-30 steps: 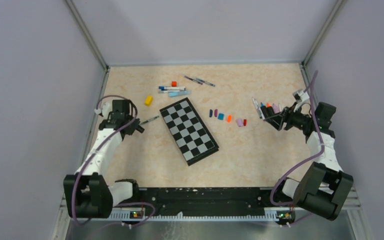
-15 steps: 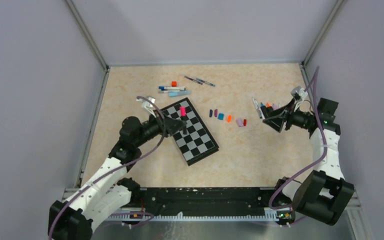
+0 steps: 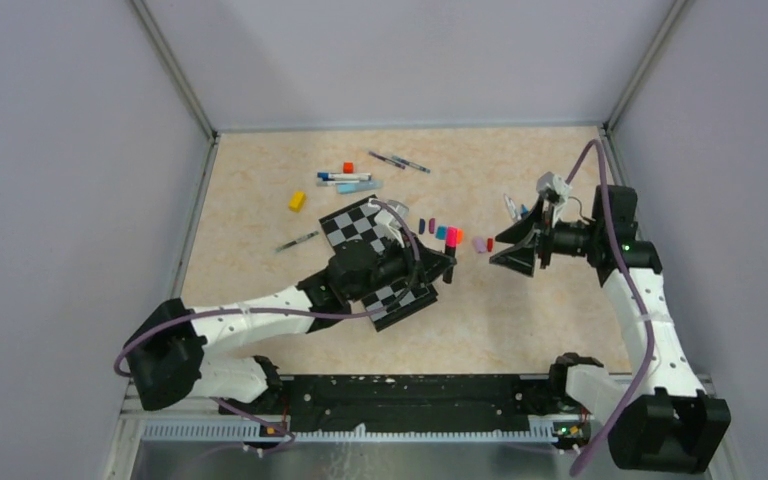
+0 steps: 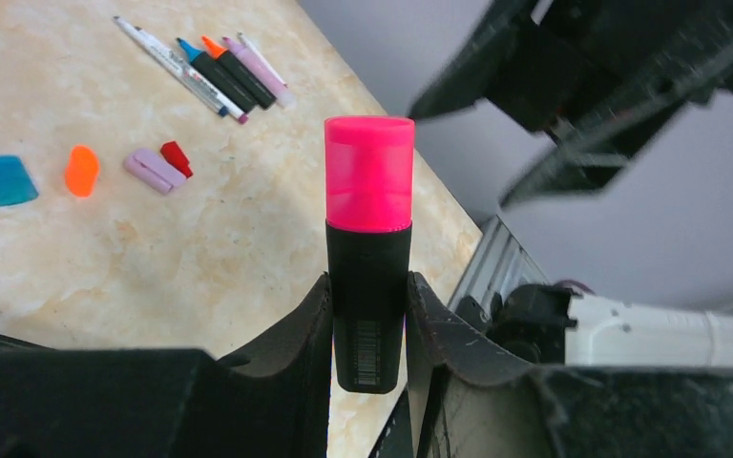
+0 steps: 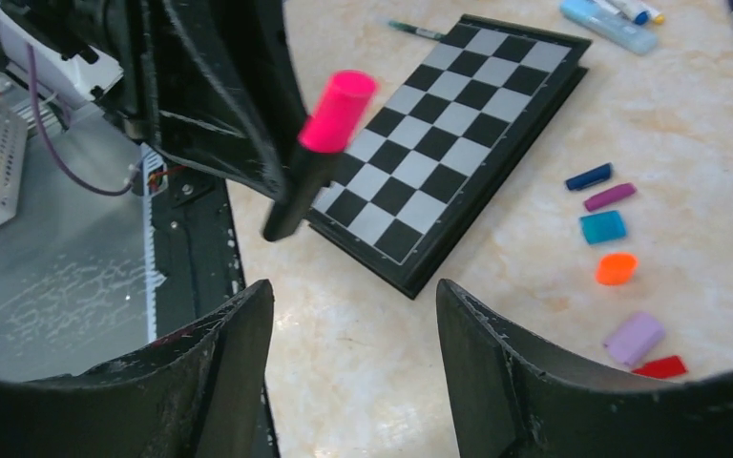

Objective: Open the pen caps
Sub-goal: Pick up the pen from the center of the board.

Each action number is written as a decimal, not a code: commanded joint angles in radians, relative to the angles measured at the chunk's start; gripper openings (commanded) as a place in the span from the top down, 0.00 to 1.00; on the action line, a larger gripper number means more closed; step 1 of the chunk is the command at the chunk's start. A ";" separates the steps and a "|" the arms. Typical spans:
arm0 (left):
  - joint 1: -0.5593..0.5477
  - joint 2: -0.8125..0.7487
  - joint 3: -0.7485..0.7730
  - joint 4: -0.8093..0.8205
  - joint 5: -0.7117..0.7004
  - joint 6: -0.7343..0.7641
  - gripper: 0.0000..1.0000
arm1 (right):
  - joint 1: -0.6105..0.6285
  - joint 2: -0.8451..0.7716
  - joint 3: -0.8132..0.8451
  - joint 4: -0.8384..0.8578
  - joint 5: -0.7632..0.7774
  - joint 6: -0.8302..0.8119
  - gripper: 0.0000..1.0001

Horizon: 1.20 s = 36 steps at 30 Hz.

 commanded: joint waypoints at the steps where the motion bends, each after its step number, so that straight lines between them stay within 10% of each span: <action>1: -0.062 0.091 0.083 0.099 -0.299 -0.139 1.00 | 0.089 -0.054 -0.081 0.204 0.081 0.203 0.37; 7: -0.164 0.189 0.231 -0.114 -0.599 -0.293 1.00 | 0.130 -0.067 -0.163 0.323 0.122 0.319 0.32; 20: -0.220 0.287 0.362 -0.290 -0.728 -0.458 1.00 | 0.229 0.007 -0.181 0.445 0.189 0.453 0.37; 31: -0.239 0.312 0.380 -0.278 -0.736 -0.472 1.00 | 0.295 0.066 -0.149 0.421 0.270 0.458 0.60; 36: -0.242 0.308 0.367 -0.246 -0.726 -0.469 1.00 | 0.300 0.097 -0.126 0.429 0.268 0.476 1.00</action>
